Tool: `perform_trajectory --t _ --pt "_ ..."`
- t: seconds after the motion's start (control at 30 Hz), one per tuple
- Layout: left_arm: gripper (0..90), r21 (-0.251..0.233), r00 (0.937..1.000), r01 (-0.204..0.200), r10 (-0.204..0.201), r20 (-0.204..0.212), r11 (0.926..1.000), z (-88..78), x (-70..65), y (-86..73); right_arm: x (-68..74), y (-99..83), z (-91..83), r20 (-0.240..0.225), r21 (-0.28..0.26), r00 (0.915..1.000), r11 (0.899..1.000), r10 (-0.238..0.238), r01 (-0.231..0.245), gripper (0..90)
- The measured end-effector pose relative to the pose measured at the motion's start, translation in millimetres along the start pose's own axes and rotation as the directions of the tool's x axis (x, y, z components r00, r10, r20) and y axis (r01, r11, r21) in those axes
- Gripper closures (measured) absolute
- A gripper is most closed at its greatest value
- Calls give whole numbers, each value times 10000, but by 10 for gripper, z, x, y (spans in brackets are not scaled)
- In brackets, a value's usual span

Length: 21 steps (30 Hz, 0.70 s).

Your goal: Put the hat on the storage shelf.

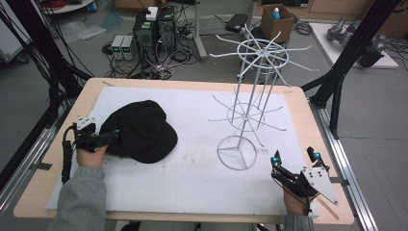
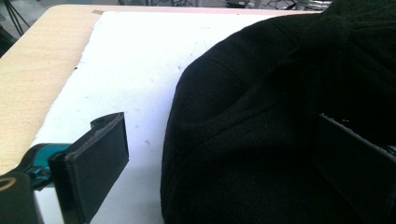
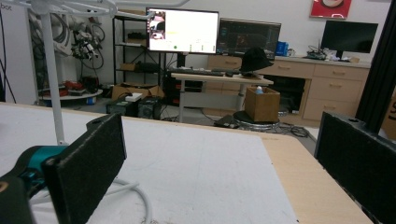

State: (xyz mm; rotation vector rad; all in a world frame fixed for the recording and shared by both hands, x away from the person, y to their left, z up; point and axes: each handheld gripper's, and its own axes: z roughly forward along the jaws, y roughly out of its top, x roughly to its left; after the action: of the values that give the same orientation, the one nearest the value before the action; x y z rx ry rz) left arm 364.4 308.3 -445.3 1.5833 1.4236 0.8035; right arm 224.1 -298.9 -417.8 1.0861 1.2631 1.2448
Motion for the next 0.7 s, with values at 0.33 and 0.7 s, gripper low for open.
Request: perform_trajectory --t 0.33,0.7 --pt "89 129 9999 -23 20 168 9999 15 3 -17 4 1 -3 4 -20 10000 10000 25 -25 11" --pt "240 448 9973 473 -497 549 9979 28 8 -24 6 0 -3 -1 -26 10000 10000 -77 77 34"
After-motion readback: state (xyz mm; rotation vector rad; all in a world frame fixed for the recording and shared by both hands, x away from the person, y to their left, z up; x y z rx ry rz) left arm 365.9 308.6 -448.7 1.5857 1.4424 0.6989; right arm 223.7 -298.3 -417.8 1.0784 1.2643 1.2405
